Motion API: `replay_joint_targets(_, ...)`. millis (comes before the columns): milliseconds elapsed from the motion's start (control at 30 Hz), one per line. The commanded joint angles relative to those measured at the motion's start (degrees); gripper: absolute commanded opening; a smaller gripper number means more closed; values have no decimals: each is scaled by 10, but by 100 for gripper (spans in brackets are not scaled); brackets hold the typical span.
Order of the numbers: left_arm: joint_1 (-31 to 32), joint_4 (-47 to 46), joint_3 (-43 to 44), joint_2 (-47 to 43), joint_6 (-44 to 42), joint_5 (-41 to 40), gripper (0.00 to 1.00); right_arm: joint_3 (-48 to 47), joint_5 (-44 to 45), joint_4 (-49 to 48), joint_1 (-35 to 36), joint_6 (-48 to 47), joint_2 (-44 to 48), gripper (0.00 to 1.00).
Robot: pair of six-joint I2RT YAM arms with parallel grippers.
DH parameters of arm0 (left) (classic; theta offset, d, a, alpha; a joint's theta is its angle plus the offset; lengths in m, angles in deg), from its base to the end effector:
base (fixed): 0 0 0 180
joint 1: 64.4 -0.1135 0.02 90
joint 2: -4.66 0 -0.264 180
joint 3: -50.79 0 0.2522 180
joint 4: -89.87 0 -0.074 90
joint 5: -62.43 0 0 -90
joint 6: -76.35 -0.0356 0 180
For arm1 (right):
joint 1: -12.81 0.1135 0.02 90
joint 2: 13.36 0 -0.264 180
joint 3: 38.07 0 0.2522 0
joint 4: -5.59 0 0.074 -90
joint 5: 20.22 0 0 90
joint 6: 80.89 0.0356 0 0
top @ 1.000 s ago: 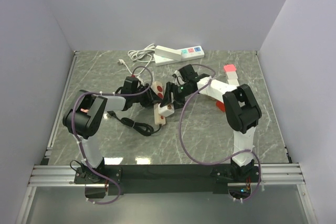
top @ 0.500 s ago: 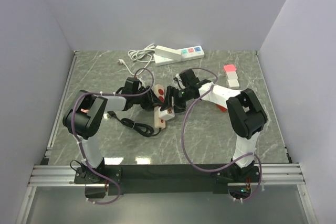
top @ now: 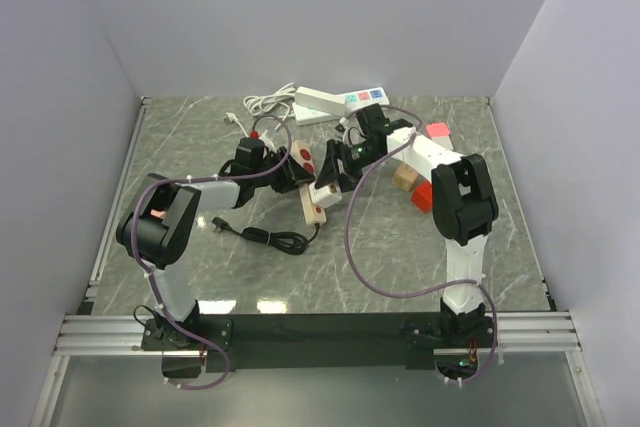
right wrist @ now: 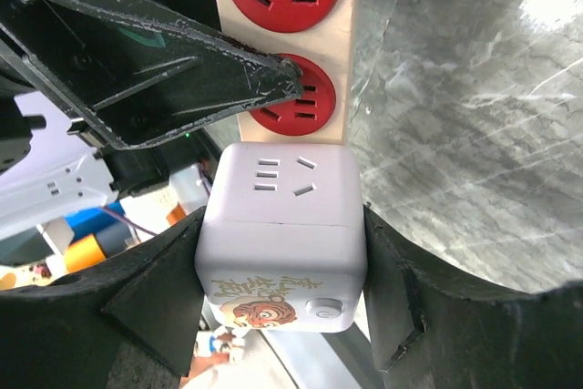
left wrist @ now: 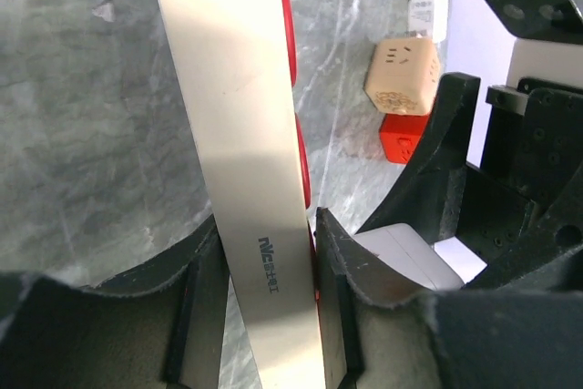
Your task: Pull the plug off the socket
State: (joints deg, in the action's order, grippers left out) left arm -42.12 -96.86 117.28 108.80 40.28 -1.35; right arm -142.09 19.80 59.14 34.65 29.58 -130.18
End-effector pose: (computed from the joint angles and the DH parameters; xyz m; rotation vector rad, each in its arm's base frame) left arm 0.3411 -0.1568 0.1610 -0.3351 2.2954 -1.2257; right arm 0.3833 0.1830 0.2045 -0.3007 2.7419 1.4008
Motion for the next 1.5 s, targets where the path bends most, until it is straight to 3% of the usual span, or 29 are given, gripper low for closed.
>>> replay_joint_targets(0,-22,115,-35,3,-101,-14,1,9,26,-46,-48,55,78,0)
replay_joint_targets(200,-25,124,-14,12,-102,-12,1,261,156,-237,53,195,222,0)
replay_joint_targets(333,-28,127,-6,14,-104,-10,1,312,140,-277,84,224,251,0)
replay_joint_targets(400,-28,127,-7,14,-106,-6,1,274,135,-224,79,178,242,0)
replay_joint_targets(567,-29,121,-26,6,-109,-1,1,129,69,-63,-15,59,166,0)
replay_joint_targets(700,-29,115,-45,-2,-111,2,1,-40,45,35,-65,10,91,0)
replay_joint_targets(767,-29,114,-54,-8,-111,1,1,-75,44,57,-72,6,68,0)
replay_joint_targets(900,-29,115,-55,-19,-109,0,1,-59,108,23,-80,40,84,0)
replay_joint_targets(1133,-35,147,-24,-40,-117,-1,1,-7,305,-46,-164,133,111,0)
replay_joint_targets(1467,-79,171,28,-24,-108,0,1,-87,388,-24,-231,162,25,0)
